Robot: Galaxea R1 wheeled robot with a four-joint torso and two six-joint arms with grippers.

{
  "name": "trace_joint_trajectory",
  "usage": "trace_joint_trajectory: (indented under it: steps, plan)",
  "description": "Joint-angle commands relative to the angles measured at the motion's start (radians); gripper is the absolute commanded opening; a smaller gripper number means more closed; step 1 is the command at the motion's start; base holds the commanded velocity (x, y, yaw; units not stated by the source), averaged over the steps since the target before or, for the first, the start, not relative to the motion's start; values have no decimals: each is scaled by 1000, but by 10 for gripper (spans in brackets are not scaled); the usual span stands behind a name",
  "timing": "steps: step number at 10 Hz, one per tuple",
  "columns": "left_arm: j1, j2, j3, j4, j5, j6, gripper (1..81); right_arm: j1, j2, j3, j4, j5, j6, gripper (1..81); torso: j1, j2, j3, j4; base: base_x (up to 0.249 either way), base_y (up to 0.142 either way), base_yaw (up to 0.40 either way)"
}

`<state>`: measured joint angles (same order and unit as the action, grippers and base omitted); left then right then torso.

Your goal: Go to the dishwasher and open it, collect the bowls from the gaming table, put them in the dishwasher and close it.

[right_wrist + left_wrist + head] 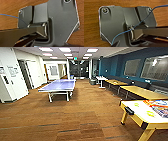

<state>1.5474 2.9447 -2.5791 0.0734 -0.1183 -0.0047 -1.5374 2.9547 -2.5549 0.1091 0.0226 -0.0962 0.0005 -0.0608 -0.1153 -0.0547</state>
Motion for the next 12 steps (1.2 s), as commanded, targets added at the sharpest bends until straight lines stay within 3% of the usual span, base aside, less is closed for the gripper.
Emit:
trace_joint_trajectory:
  steps: [1,12]
  plan:
    - [-37,-7,10,14,55,-1,811,38,-4,6,-2,-61,0,811,0,0,0,0,0,0,-393]
    - [-42,-5,2,12,55,-1,811,41,0,6,-6,-61,0,811,0,0,0,0,0,0,-395]
